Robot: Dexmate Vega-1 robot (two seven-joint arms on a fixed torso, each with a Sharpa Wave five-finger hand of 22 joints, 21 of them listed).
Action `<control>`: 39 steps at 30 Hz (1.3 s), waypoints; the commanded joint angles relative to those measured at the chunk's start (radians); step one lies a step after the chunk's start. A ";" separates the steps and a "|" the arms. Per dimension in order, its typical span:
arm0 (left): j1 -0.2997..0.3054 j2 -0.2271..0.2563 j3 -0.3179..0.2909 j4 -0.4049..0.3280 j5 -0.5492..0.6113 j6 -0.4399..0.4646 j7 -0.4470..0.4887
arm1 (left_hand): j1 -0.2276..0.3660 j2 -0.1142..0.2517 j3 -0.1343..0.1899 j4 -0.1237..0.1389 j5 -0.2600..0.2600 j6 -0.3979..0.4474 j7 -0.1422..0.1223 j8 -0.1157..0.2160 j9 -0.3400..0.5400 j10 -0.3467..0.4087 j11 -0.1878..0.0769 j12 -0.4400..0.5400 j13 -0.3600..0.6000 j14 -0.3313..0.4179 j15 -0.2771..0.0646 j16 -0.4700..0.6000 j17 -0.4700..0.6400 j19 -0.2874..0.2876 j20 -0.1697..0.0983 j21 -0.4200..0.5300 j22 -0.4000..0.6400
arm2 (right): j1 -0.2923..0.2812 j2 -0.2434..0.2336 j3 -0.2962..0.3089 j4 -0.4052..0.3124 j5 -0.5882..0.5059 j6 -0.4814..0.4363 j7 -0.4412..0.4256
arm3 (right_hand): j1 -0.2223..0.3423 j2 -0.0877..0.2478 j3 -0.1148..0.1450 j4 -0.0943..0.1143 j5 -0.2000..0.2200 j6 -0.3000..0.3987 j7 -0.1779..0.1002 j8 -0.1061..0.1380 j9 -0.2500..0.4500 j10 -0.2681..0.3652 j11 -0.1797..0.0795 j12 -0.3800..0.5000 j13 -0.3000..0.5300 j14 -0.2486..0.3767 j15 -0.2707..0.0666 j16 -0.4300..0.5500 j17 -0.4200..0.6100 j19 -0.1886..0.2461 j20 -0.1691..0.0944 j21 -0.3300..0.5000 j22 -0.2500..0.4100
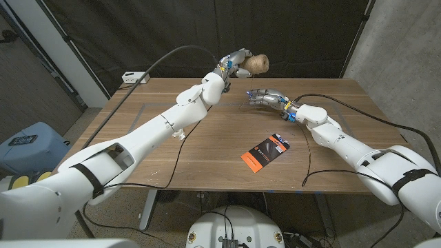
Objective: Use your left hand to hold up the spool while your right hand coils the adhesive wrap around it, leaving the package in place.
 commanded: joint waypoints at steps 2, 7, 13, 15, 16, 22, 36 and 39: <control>-0.010 -0.020 0.005 0.020 -0.023 0.010 0.004 | -0.024 0.033 0.014 0.011 0.004 0.016 0.009 0.048 0.086 0.001 0.004 0.001 0.063 0.001 0.010 0.007 0.002 -0.007 0.002 0.000 0.006 | 0.024 0.036 -0.005 0.043 -0.009 0.020 -0.024 | 0.016 -0.003 -0.009 0.001 -0.003 0.026 -0.007 0.005 0.005 0.020 -0.007 0.009 0.005 0.022 -0.070 0.010 0.003 0.022 -0.059 0.006 0.006; -0.015 -0.024 0.009 0.026 -0.028 0.007 0.007 | -0.024 0.032 0.014 0.009 0.005 0.013 0.007 0.047 0.085 0.002 0.005 0.001 0.063 0.002 0.010 0.007 0.002 -0.008 0.003 0.000 0.006 | 0.012 0.038 -0.004 0.020 -0.006 0.006 -0.035 | 0.022 -0.002 -0.018 0.004 -0.006 0.057 -0.019 0.013 0.006 0.055 -0.016 0.019 0.007 0.054 -0.084 0.025 0.006 0.045 -0.065 0.011 0.006; -0.019 -0.029 0.010 0.031 -0.038 0.008 0.008 | -0.025 0.033 0.014 0.010 0.006 0.015 0.009 0.047 0.085 0.001 0.006 0.000 0.063 0.000 0.012 0.007 0.003 -0.009 0.003 -0.001 0.006 | -0.011 0.032 -0.011 -0.039 -0.017 -0.017 -0.065 | 0.033 -0.004 -0.030 0.002 -0.007 0.093 -0.032 0.022 0.006 0.091 -0.036 0.028 0.007 0.095 -0.101 0.044 0.011 0.075 -0.079 0.019 0.007; -0.020 -0.028 0.010 0.032 -0.042 0.003 0.008 | -0.025 0.033 0.014 0.009 0.006 0.016 0.009 0.046 0.085 0.002 0.006 0.000 0.063 0.001 0.011 0.007 0.003 -0.010 0.004 -0.001 0.006 | -0.021 0.026 -0.014 -0.066 -0.023 -0.031 -0.078 | 0.040 -0.006 -0.037 0.002 -0.009 0.119 -0.037 0.029 0.006 0.118 -0.044 0.035 0.007 0.115 -0.108 0.054 0.014 0.094 -0.084 0.025 0.008; -0.020 -0.030 0.010 0.030 -0.041 0.012 0.008 | -0.025 0.033 0.014 0.009 0.007 0.017 0.009 0.047 0.085 0.003 0.006 0.000 0.063 0.000 0.012 0.007 0.003 -0.010 0.004 -0.001 0.006 | -0.028 0.022 -0.014 -0.082 -0.025 -0.040 -0.088 | 0.042 -0.007 -0.041 0.003 -0.009 0.137 -0.040 0.035 0.006 0.128 -0.048 0.037 0.006 0.123 -0.110 0.058 0.015 0.102 -0.084 0.027 0.008; -0.020 -0.032 0.010 0.031 -0.046 0.012 0.017 | -0.026 0.034 0.014 0.009 0.008 0.015 0.010 0.045 0.084 0.002 0.008 0.000 0.064 -0.001 0.013 0.008 0.004 -0.010 0.004 -0.001 0.006 | -0.053 0.005 -0.023 -0.153 -0.041 -0.083 -0.122 | 0.047 -0.015 -0.063 0.007 -0.014 0.194 -0.047 0.050 0.006 0.185 -0.062 0.052 0.006 0.174 -0.130 0.085 0.022 0.144 -0.094 0.039 0.010; -0.014 -0.025 0.008 0.021 -0.051 0.023 0.023 | -0.025 0.035 0.015 0.007 0.010 0.016 0.012 0.043 0.083 0.002 0.009 -0.001 0.065 -0.001 0.013 0.011 0.006 -0.011 0.005 0.000 0.007 | -0.086 -0.013 -0.029 -0.239 -0.062 -0.133 -0.184 | 0.057 -0.017 -0.094 0.011 -0.015 0.292 -0.062 0.075 0.007 0.281 -0.083 0.077 0.004 0.260 -0.149 0.135 0.037 0.203 -0.097 0.058 0.014; -0.015 -0.025 0.008 0.023 -0.053 0.020 0.024 | -0.025 0.036 0.015 0.007 0.011 0.017 0.011 0.044 0.083 0.002 0.009 -0.001 0.065 -0.001 0.013 0.010 0.006 -0.012 0.006 -0.001 0.007 | -0.092 -0.019 -0.028 -0.258 -0.066 -0.147 -0.198 | 0.058 -0.015 -0.103 0.014 -0.014 0.324 -0.064 0.082 0.007 0.313 -0.085 0.087 0.003 0.283 -0.158 0.151 0.043 0.220 -0.102 0.065 0.015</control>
